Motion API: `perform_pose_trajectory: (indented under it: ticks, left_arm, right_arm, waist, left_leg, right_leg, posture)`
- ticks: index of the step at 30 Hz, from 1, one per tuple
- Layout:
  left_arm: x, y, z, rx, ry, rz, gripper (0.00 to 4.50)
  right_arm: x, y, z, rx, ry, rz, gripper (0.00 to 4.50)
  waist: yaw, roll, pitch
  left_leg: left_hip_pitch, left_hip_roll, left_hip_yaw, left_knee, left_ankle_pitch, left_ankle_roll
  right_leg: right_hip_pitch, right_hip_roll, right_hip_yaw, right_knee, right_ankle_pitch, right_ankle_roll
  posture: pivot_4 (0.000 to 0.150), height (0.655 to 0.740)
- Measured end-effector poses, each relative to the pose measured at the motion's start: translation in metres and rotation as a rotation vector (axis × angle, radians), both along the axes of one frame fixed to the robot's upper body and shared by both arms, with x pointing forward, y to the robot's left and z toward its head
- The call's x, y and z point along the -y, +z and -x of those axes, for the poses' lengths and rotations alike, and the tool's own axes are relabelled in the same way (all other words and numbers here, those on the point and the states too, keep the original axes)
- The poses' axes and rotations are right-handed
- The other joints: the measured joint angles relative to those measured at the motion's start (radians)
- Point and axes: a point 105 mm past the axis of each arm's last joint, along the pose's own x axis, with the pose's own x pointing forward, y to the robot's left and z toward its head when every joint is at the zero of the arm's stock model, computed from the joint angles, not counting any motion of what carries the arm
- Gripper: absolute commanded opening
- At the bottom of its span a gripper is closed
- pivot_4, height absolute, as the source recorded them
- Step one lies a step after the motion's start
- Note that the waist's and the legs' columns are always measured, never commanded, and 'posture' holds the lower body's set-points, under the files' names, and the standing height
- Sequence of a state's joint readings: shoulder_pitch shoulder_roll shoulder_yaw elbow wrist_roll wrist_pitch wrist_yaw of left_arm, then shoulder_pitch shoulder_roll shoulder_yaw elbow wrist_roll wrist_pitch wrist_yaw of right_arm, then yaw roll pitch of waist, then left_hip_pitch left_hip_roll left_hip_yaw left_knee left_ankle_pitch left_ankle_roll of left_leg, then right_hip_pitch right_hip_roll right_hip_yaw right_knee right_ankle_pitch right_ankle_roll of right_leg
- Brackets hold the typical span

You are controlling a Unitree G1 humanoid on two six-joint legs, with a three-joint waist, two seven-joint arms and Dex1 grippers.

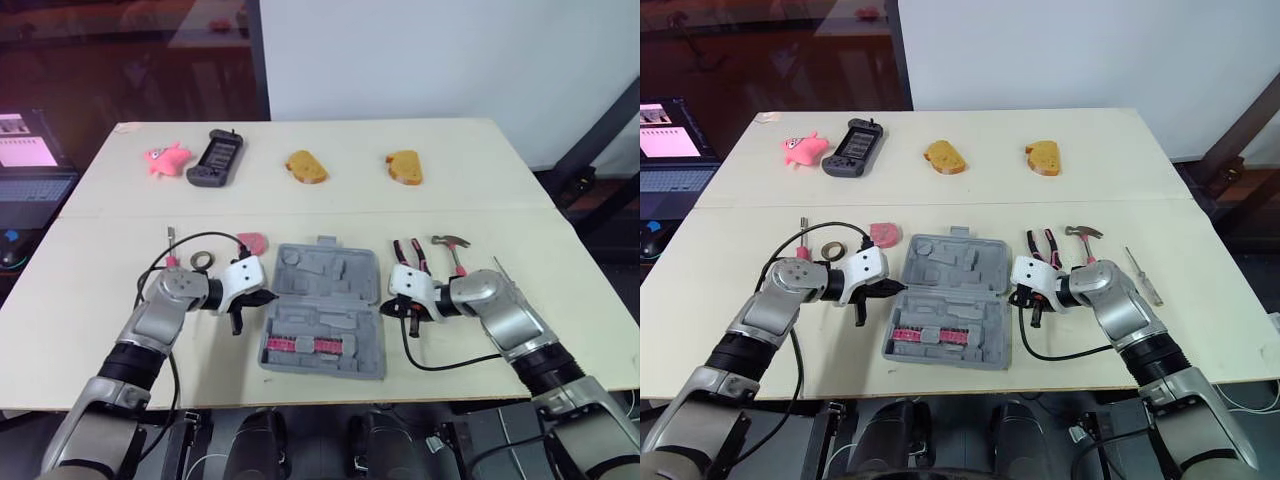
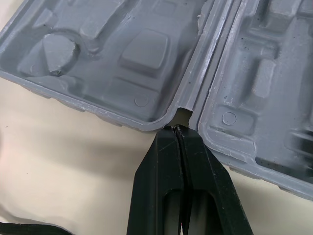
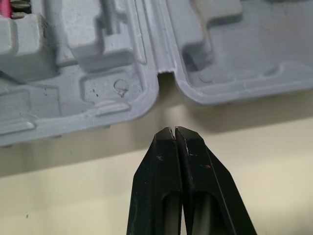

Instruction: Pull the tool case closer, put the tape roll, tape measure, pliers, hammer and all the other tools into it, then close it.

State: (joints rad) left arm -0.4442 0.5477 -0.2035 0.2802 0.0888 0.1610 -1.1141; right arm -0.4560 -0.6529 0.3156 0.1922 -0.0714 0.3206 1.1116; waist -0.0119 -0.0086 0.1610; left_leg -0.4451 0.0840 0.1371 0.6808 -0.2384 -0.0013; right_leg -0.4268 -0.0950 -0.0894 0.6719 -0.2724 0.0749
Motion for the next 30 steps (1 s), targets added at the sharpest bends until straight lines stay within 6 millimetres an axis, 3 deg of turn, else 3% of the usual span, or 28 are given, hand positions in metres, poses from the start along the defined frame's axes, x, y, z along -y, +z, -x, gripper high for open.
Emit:
perform_pose_trajectory:
  ticks: [6,30]
  left_arm:
    - [0.001,-0.001,0.006,-0.013,0.003,0.008,0.00]
    - [0.000,-0.017,0.034,-0.088,0.021,0.035,0.00]
  right_arm:
    - [-0.009,0.010,0.002,0.021,0.039,-0.026,0.11]
    - [-0.014,0.003,0.014,-0.006,0.065,-0.022,0.11]
  waist:
    - [0.001,0.000,0.000]
    - [0.001,0.000,0.000]
  left_leg:
    - [0.000,0.000,0.000,0.000,0.000,0.000]
    - [0.000,0.000,-0.001,0.000,0.000,0.000]
  right_leg:
    - [0.000,0.000,0.000,0.000,0.000,0.000]
    - [0.000,0.000,0.000,0.000,0.000,0.000]
  posture:
    - [0.150,0.7188]
    - [0.150,0.7188]
